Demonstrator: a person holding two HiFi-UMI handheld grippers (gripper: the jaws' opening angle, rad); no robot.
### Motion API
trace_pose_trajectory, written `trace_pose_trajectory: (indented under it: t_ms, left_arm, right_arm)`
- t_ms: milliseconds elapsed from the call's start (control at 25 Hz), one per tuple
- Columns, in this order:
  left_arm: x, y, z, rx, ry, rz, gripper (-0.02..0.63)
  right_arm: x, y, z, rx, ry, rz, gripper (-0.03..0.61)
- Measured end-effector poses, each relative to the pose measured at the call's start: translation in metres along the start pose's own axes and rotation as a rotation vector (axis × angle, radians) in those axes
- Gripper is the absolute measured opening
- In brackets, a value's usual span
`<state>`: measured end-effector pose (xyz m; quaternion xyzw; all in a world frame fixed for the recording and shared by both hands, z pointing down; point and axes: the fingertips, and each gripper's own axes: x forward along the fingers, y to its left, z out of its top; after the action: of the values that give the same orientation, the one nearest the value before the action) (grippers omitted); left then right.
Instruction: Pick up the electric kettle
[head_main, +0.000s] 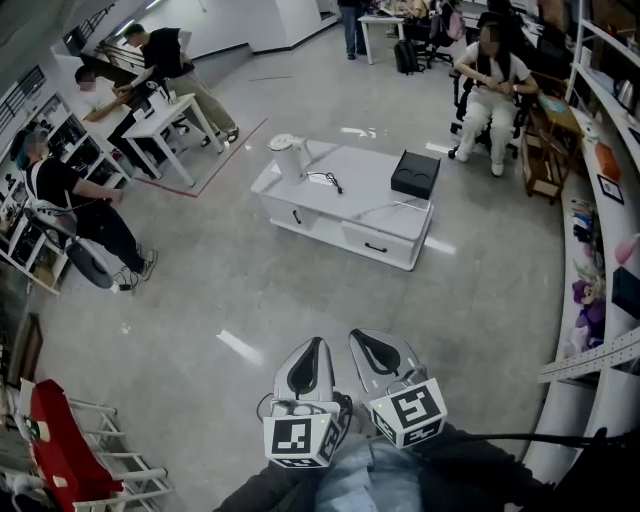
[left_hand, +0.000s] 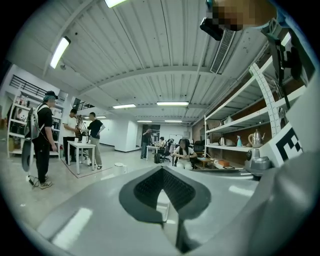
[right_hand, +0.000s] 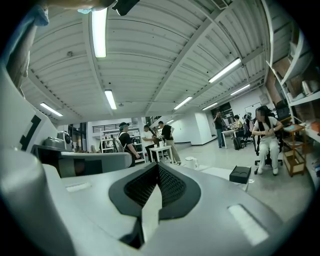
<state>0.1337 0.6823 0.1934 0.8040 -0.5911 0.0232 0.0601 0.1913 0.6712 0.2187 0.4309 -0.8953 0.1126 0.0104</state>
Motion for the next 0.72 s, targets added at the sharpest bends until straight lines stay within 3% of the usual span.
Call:
trace_pose_trajectory:
  t_ms: [360,720]
  left_arm:
    - [0.052,0.038,-0.005,-0.044,0.011,-0.01,0.003]
    - [0.116,0.12,0.021,-0.04,-0.025,0.002,0.003]
  right_arm:
    - [0.059,-0.022,0.001,-0.036,0.034,-0.013,0.026]
    - [0.162,-0.024,0.025,-0.063,0.03,0.008,0.026]
